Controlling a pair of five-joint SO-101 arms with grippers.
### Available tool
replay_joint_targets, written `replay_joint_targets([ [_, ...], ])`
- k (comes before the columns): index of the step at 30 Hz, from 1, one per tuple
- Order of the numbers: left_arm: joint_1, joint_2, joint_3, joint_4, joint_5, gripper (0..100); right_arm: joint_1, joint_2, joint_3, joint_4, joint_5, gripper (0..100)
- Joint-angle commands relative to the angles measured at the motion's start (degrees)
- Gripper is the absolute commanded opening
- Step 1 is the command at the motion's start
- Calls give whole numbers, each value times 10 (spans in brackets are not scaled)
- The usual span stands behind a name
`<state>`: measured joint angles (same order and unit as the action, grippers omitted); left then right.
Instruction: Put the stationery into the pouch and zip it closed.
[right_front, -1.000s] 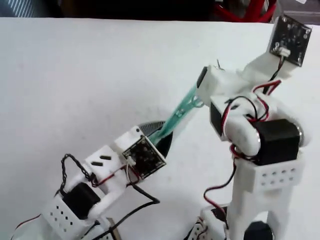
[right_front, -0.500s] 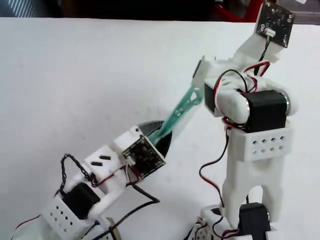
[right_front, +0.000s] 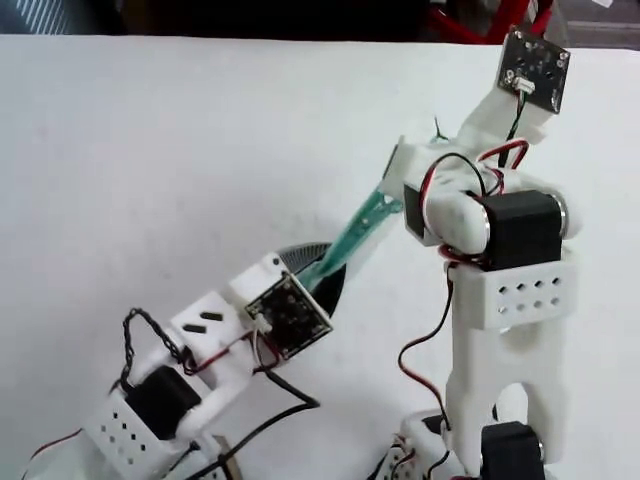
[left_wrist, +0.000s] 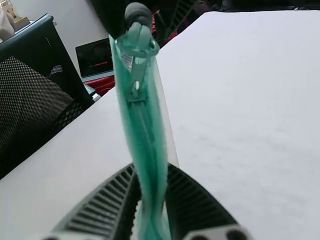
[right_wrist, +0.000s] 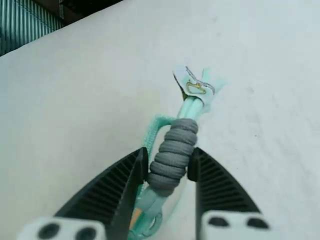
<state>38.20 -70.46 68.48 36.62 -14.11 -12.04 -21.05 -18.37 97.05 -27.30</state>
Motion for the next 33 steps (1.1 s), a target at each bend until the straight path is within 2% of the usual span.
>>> replay_joint_targets([
  [1,1,6,37,2,1,23,19,-24,-7,-15,18,18],
  [5,1,6,50,-18,1,23,26,-38,-27,-6,47,19],
  [13,1,6,53,-30,4,28,27,-38,-20,-15,49,19],
  [16,2,-3,49,-31,9,70,27,-39,-16,-15,49,19],
  [22,4,-94,68,-61,174,207,27,-38,-16,-12,49,19],
  [28,6,-108,140,-178,107,180,22,-38,10,-15,49,19],
  [33,8,-107,142,-223,102,164,22,-38,47,-39,49,19],
])
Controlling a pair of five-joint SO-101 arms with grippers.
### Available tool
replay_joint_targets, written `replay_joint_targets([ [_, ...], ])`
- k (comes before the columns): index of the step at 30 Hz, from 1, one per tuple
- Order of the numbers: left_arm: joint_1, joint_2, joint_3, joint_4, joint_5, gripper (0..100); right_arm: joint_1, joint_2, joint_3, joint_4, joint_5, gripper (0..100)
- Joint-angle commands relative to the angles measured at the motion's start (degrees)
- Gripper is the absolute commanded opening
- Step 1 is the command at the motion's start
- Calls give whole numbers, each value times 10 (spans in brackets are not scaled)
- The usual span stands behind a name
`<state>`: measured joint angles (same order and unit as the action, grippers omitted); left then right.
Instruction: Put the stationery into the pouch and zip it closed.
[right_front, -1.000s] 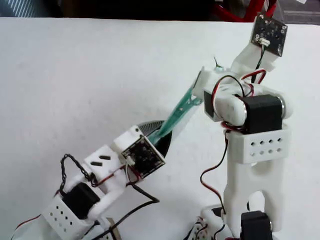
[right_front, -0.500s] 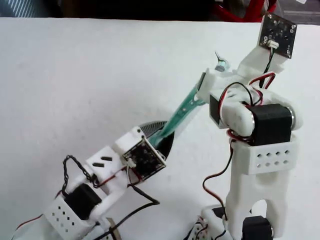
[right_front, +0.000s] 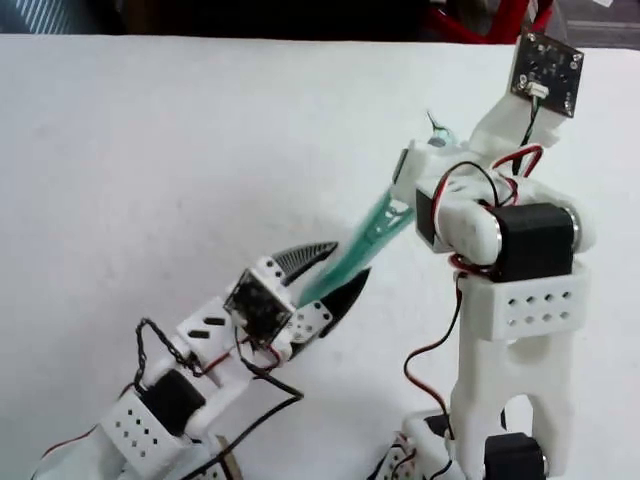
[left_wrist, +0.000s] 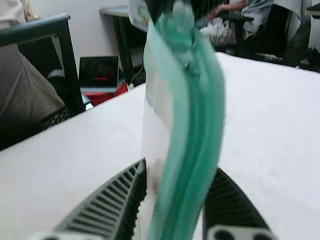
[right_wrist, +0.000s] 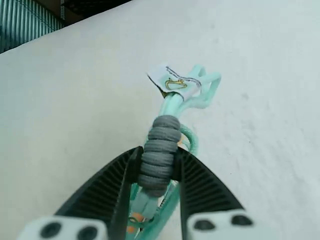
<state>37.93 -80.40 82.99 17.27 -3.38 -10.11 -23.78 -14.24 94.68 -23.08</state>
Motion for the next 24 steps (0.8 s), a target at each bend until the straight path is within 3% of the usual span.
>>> replay_joint_targets([
  [1,15,-7,-2,-37,-8,163,2,-11,7,-15,7,19],
  [5,27,20,-4,-84,-8,162,-15,-16,5,-12,7,19],
  [9,23,129,-33,-145,-8,146,-15,-17,5,-11,7,19],
  [14,23,223,-77,-164,-9,17,-15,-15,8,-11,7,19],
  [19,22,204,-73,-158,-9,24,-12,-16,4,-15,8,19],
  [24,22,170,-42,-158,-10,24,76,-12,-12,-72,8,19],
])
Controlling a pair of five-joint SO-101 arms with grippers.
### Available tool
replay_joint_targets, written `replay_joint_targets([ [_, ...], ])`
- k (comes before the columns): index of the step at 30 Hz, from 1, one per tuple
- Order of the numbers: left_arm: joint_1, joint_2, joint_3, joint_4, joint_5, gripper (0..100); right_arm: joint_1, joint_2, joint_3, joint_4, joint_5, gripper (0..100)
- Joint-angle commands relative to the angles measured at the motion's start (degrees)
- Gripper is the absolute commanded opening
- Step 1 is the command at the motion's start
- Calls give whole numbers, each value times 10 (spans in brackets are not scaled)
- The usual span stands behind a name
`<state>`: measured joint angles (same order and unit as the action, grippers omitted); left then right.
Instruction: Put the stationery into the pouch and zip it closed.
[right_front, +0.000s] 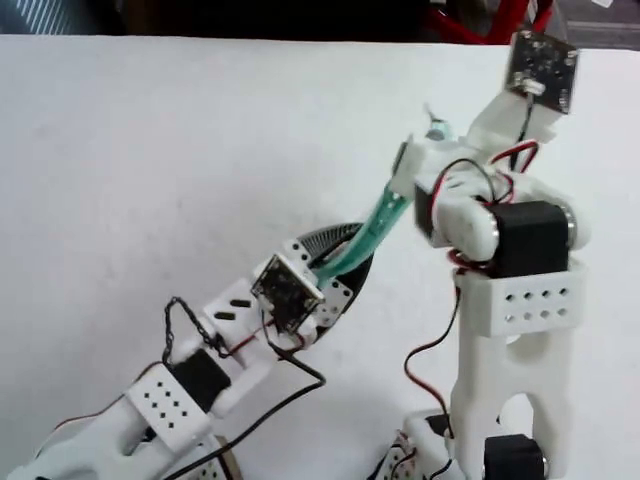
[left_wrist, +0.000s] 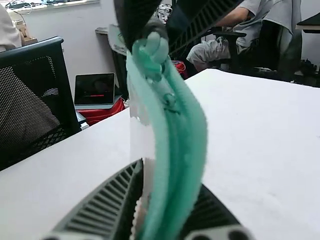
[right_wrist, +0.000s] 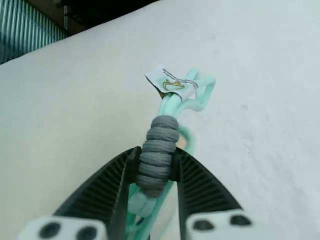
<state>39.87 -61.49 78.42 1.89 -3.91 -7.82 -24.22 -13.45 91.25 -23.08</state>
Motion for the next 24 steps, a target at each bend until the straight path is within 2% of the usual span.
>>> replay_joint_targets([
  [1,3,-26,8,-4,-11,24,69,-7,-15,-56,10,19],
  [5,3,-50,25,-4,-55,24,102,-7,13,-122,35,19],
  [10,3,-59,35,-4,-55,24,136,-7,16,-171,36,19],
  [15,3,-58,35,-4,-55,24,133,10,16,-213,35,19],
  [19,3,-58,35,1,-55,24,93,63,16,-227,38,19],
  [24,3,-59,31,31,-57,24,130,115,11,-294,35,19],
])
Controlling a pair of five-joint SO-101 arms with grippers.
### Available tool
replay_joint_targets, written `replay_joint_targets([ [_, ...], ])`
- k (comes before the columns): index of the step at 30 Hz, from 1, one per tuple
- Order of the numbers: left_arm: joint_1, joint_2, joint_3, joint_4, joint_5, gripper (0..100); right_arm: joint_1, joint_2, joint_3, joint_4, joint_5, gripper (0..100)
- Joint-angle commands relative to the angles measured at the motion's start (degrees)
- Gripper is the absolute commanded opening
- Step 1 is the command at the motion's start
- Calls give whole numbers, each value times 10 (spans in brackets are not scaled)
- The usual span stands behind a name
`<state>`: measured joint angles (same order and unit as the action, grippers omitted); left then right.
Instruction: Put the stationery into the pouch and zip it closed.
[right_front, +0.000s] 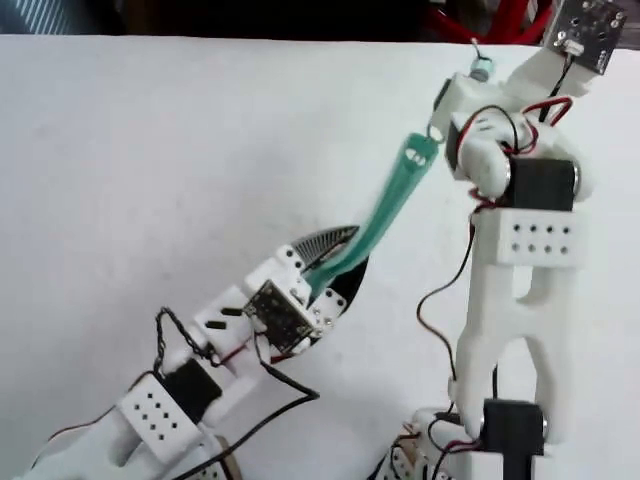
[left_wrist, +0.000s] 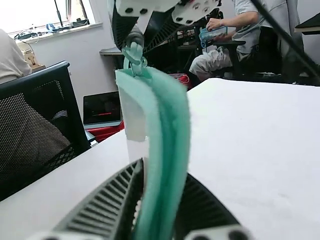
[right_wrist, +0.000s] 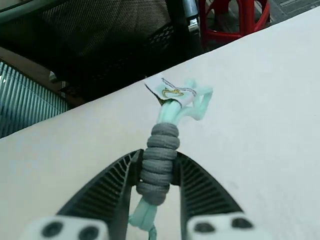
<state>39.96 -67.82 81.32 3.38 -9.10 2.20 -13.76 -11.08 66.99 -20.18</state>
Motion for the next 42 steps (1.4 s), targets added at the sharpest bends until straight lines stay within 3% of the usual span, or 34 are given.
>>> replay_joint_targets([
  [1,2,4,3,17,-6,24,40,16,-12,-66,6,19],
  [6,2,4,3,16,-7,24,79,36,-12,-120,9,19],
  [13,-22,4,3,16,-3,24,59,8,-11,-65,16,23],
  [16,-26,4,4,17,-3,24,59,2,-10,-102,55,19],
  [21,-27,4,5,18,-3,24,71,34,-11,-120,59,21],
  [24,-40,4,3,18,-3,24,58,38,-12,-60,68,52],
  [27,-73,7,-11,20,-3,24,43,0,-44,68,113,220],
  [30,-132,7,-70,83,-3,24,11,-60,-80,175,197,346],
  [33,-189,7,-167,183,-3,24,-8,-119,-86,220,282,318],
  [36,-238,8,-250,247,-7,24,24,-161,-85,239,295,261],
  [38,-275,8,-292,260,-32,24,73,-174,-74,241,295,231],
  [42,-306,51,-347,260,-212,24,158,-167,29,221,295,199],
])
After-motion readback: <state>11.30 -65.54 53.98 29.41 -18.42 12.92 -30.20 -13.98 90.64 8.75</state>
